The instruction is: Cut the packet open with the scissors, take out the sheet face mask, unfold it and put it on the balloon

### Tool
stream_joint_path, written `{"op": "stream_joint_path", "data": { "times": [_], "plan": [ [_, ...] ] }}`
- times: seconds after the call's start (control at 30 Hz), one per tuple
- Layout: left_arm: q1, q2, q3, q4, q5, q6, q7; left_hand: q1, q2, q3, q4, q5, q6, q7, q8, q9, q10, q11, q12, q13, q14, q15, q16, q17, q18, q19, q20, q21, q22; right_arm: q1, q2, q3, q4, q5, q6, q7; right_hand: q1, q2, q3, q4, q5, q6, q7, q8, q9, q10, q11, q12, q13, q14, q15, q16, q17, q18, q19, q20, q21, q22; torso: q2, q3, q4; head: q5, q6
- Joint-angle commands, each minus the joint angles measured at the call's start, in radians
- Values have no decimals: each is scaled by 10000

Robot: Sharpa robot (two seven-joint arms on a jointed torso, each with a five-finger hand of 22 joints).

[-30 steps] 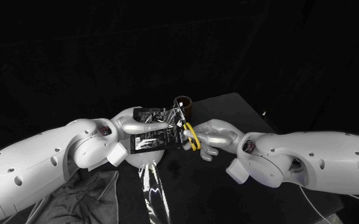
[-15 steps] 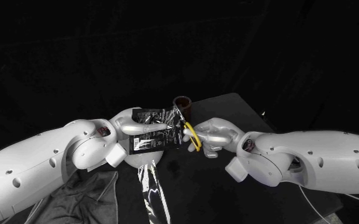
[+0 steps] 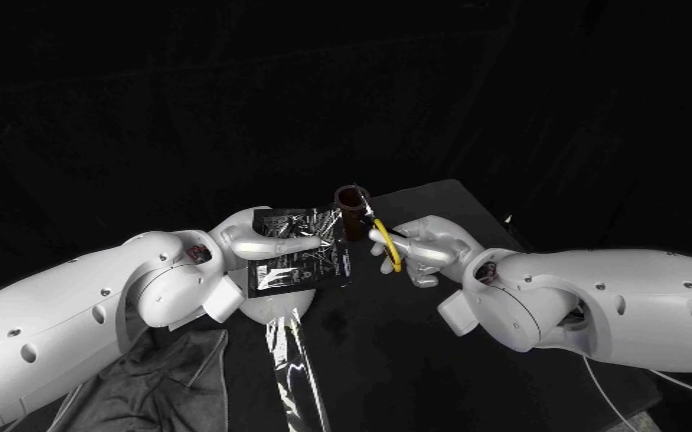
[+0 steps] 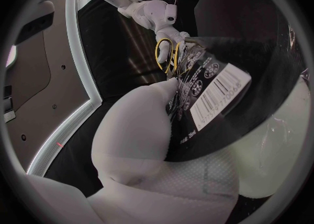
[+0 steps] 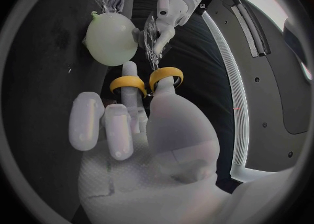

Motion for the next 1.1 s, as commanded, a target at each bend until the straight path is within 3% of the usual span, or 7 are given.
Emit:
{"op": "stream_joint_path", "data": {
  "times": [0.03, 0.37, 0.43, 0.6, 0.83, 0.97, 1.1],
  "plan": [
    [1, -67, 9, 85, 492, -210, 304, 51, 31, -4, -66, 30, 86, -17, 49, 26, 81, -2, 43, 8, 35, -66, 65, 15, 153, 45, -9, -23, -17, 20, -28, 9, -77, 264, -385, 415, 1396, 1244, -160, 17, -36, 624, -719, 85, 86, 947, -676, 432, 475, 693, -413, -55, -108, -77, 39, -36, 3, 1136, 0, -8, -5, 18, 4],
    [-16, -576, 8, 503, 1553, -567, 1556, 50, 33, -1, -68, 30, 85, -16, 49, 28, 81, -1, 40, 8, 33, -66, 64, 19, 152, 48, -10, -24, -19, 39, -35, 8, -396, 161, -276, 484, 1469, 1300, -367, 27, -35, 525, -690, 52, 203, 842, -651, 397, 585, 669, -397, -100, -220, -70, 14, -31, -38, 1115, -8, -19, 24, 173, -39],
    [-19, -772, 5, 696, 1695, -690, 1984, 34, 39, 9, -65, 30, 64, -3, 37, 31, 51, 13, 14, -3, -5, -52, 42, 26, 143, 25, -3, -48, -32, 40, -14, 8, -482, 82, -232, 493, 1487, 1303, -414, 24, -35, 505, -683, 43, 226, 820, -645, 386, 607, 659, -392, -113, -258, -60, -18, -27, -78, 1091, -13, -25, 27, 281, -46],
    [-53, -1301, -7, 1143, 1884, -1224, 2929, 35, 13, 9, -87, 31, 51, 3, 29, 35, 27, 19, -8, -10, -36, -42, 25, 35, 139, 2, 2, -69, -44, 41, 68, 7, -696, -21, -155, 510, 1496, 1317, -475, 32, -35, 481, -671, 30, 255, 794, -635, 371, 634, 648, -384, -127, -302, -58, -27, -23, -91, 1085, -38, -31, 74, 714, -63],
    [-220, -2434, -38, 1822, 1896, -2530, 4062, 100, -53, 98, -230, 35, 26, 45, -12, 34, -86, 59, -108, -45, -176, 0, -62, 63, 127, -92, 20, -131, -73, 28, 186, 5, -986, -103, -82, 549, 1506, 1326, -509, 32, -35, 471, -667, 25, 273, 783, -631, 365, 651, 643, -380, -135, -319, -59, -26, -20, -91, 1086, -119, -46, 187, 1761, -207],
    [-330, -3125, -87, 2143, 1870, -3192, 4511, 109, -84, 111, -270, 34, 24, 55, -24, 31, -109, 69, -131, -52, -203, 11, -81, 71, 125, -114, 25, -142, -76, 11, 245, 4, -1123, -128, -68, 583, 1515, 1330, -527, 30, -34, 467, -666, 22, 283, 778, -629, 362, 661, 641, -378, -138, -327, -60, -23, -18, -88, 1088, -179, -55, 254, 2457, -372],
    [-452, -3724, -168, 2432, 1819, -3713, 4881, 110, -144, 115, -333, 34, 25, 74, -43, 24, -153, 88, -172, -65, -249, 31, -114, 82, 118, -152, 36, -157, -79, -5, 309, 3, -1231, -136, -42, 621, 1529, 1331, -546, 23, -35, 461, -665, 19, 295, 771, -628, 357, 672, 640, -376, -142, -331, -59, -25, -16, -91, 1087, -245, -68, 302, 3004, -534]
  ]
}}
